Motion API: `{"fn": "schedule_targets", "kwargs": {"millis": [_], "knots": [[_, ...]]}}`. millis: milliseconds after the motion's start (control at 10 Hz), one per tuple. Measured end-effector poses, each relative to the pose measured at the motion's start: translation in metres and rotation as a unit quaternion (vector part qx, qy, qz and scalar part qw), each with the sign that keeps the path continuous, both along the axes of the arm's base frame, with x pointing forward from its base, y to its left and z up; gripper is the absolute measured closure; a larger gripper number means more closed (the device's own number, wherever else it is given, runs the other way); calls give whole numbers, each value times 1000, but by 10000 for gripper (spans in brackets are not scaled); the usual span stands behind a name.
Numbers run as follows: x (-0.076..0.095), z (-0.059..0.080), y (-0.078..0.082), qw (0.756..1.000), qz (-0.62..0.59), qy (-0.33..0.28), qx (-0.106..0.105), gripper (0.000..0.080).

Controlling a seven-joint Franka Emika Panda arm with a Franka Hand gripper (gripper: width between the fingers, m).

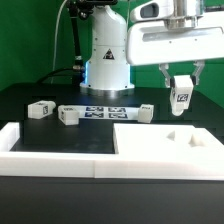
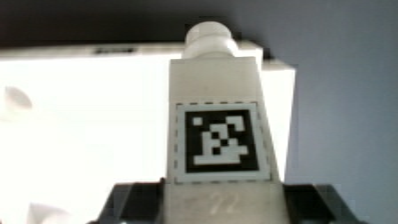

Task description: Assemble one leg

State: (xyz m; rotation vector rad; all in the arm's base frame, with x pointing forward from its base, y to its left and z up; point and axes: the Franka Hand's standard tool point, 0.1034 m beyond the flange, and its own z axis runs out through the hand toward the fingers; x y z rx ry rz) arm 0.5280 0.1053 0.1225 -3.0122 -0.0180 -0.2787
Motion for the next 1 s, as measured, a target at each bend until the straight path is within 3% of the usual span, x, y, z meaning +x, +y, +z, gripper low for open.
{"fn": "schedule_targets", "kwargs": {"millis": [200, 600, 700, 1000], "knots": [[10, 3, -2, 997, 2, -77, -4, 506], [6, -1, -4, 996, 6, -94, -9, 506], [12, -7, -5, 995, 19, -96, -13, 506], [44, -5, 6, 993, 33, -112, -10, 506]]}}
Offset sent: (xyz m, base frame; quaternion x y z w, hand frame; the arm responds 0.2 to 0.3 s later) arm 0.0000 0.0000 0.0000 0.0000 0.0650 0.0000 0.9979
